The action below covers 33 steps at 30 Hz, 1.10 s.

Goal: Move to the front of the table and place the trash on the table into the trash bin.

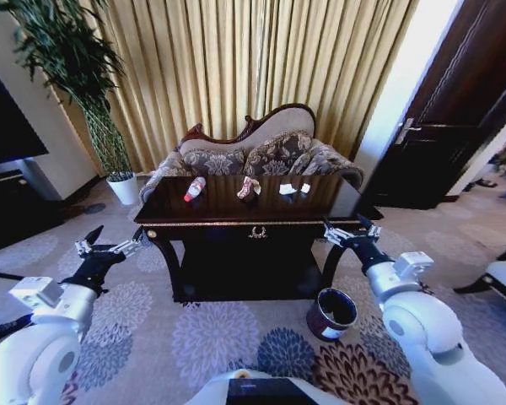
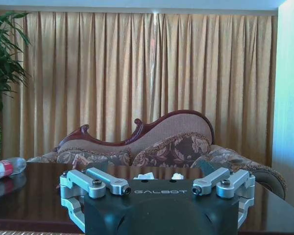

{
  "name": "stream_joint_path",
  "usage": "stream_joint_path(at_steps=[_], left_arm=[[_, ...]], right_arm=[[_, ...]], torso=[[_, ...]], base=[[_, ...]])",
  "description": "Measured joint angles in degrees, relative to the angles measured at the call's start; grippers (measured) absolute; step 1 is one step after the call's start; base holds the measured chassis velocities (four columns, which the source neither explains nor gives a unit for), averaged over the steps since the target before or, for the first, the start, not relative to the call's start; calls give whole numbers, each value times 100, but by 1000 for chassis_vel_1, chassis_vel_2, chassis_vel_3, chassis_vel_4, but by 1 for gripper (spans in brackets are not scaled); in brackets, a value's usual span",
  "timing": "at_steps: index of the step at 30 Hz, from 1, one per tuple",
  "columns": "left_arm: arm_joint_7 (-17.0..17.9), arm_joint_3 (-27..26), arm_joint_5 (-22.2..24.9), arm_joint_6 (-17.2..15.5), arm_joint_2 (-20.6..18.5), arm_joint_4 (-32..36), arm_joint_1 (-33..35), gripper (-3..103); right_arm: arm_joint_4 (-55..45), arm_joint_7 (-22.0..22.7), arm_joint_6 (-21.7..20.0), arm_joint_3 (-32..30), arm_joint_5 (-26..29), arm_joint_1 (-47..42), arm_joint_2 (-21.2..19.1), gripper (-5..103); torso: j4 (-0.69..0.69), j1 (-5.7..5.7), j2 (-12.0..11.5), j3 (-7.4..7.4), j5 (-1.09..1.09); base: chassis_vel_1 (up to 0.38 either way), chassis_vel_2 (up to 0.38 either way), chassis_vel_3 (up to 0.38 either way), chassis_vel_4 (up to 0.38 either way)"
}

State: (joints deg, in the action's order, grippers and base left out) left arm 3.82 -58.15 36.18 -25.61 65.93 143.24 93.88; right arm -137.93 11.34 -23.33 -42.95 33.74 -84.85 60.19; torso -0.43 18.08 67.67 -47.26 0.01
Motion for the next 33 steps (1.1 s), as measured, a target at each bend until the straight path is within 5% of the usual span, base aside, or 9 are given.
stream_joint_path(at_steps=[20, 33], left_arm=[[-1, -2, 18, 12, 68, 0, 14, 100], [14, -201, 131, 95, 134, 0, 162, 100]], right_arm=[[39, -5, 61, 70, 27, 40, -46, 100], [1073, 55, 103, 622, 1032, 1071, -819, 100]], torso=[[1, 1, -1, -1, -1], [1, -2, 1, 0, -1]], base=[[-148, 147, 149, -152], [-5, 5, 6, -4]])
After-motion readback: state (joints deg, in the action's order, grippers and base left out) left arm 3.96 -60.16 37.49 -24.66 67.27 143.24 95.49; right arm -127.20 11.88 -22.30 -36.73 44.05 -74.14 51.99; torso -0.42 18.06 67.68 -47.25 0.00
